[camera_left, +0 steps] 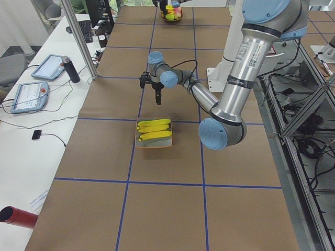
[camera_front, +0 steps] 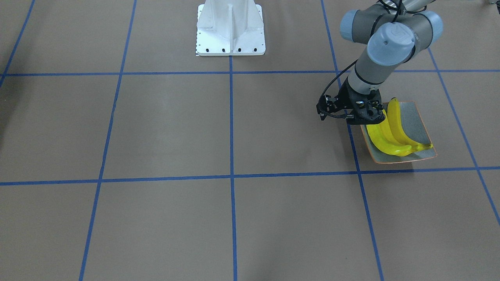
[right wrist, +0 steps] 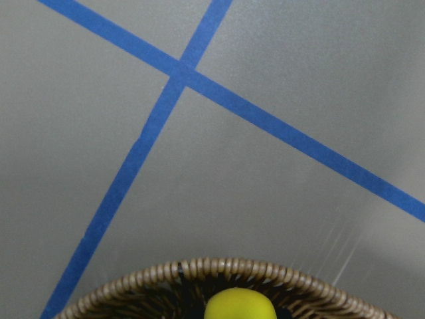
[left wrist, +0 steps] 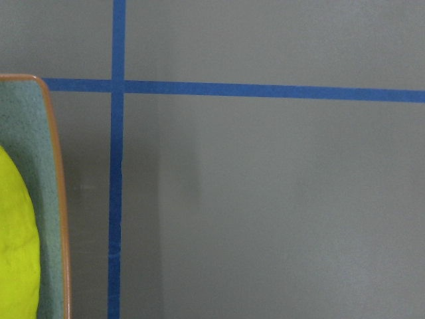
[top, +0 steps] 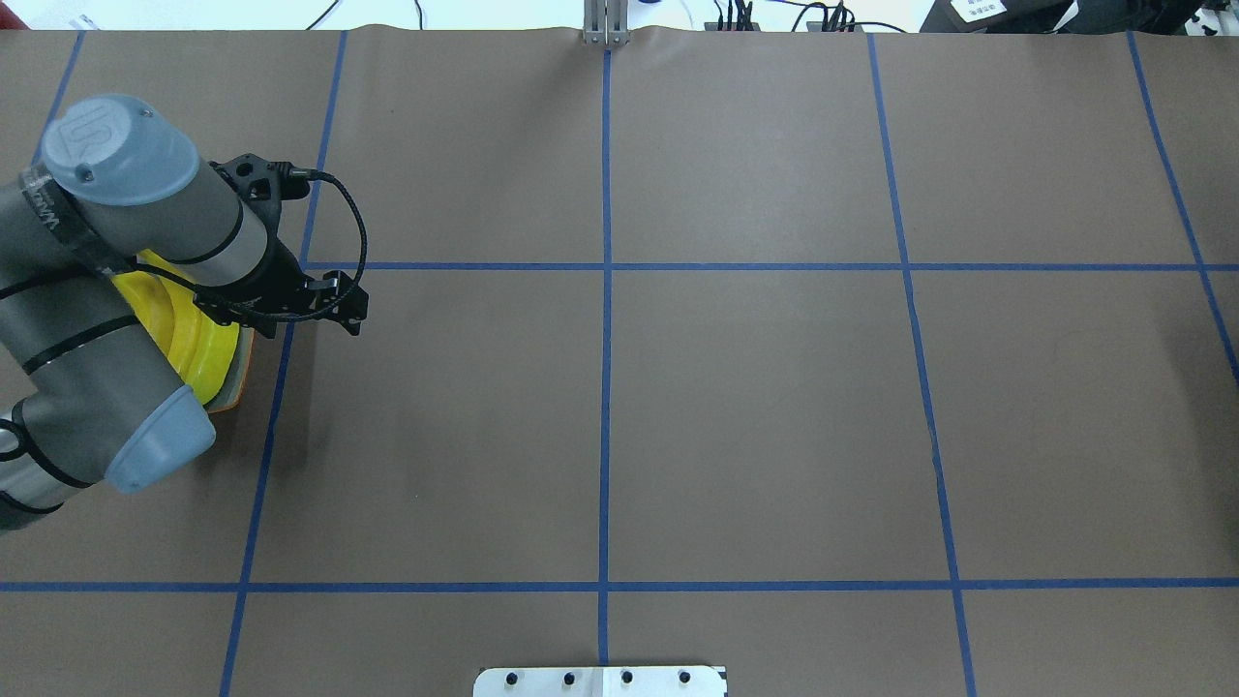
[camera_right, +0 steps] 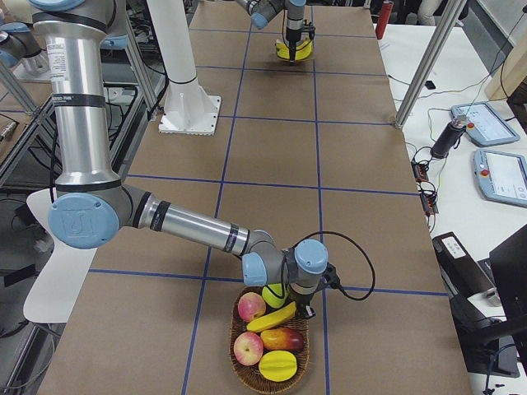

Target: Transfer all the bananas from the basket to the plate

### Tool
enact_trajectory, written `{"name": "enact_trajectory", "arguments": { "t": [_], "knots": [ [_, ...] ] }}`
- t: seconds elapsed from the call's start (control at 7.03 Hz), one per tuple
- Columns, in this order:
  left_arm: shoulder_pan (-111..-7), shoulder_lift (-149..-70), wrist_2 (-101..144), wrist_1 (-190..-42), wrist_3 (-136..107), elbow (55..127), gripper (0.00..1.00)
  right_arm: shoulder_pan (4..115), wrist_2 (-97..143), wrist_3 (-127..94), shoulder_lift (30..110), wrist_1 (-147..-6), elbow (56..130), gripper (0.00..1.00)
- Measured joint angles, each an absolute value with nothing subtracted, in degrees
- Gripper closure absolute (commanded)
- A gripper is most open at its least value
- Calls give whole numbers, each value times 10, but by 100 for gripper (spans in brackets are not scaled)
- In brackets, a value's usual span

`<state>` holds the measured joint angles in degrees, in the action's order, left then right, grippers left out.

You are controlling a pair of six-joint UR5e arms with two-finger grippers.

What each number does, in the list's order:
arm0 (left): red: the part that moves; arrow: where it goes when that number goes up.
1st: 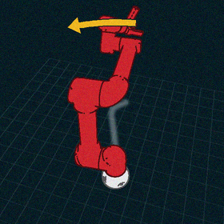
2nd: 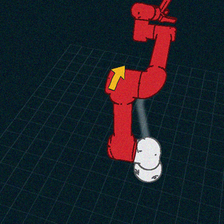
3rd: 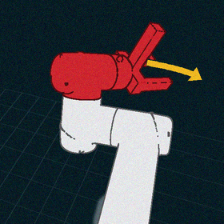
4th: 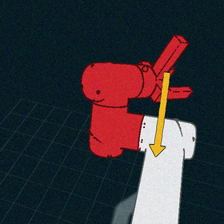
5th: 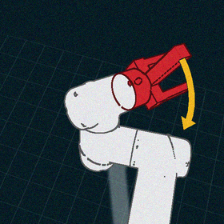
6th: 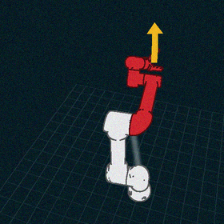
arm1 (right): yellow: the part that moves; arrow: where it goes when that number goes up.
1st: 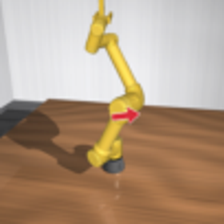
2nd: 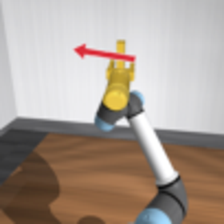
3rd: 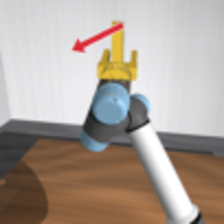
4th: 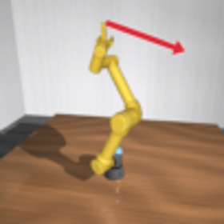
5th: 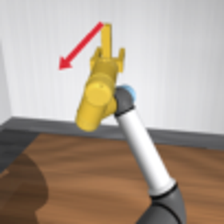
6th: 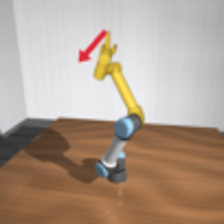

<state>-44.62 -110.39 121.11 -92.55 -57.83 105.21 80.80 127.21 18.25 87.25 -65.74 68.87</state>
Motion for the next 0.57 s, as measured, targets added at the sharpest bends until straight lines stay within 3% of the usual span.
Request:
{"name": "enact_trajectory", "arguments": {
  "t": [0.57],
  "knots": [
    [-446,-1105,1211,-926,-580,1054,0,870,1279,189,892,-691,769,100]
  ]
}}
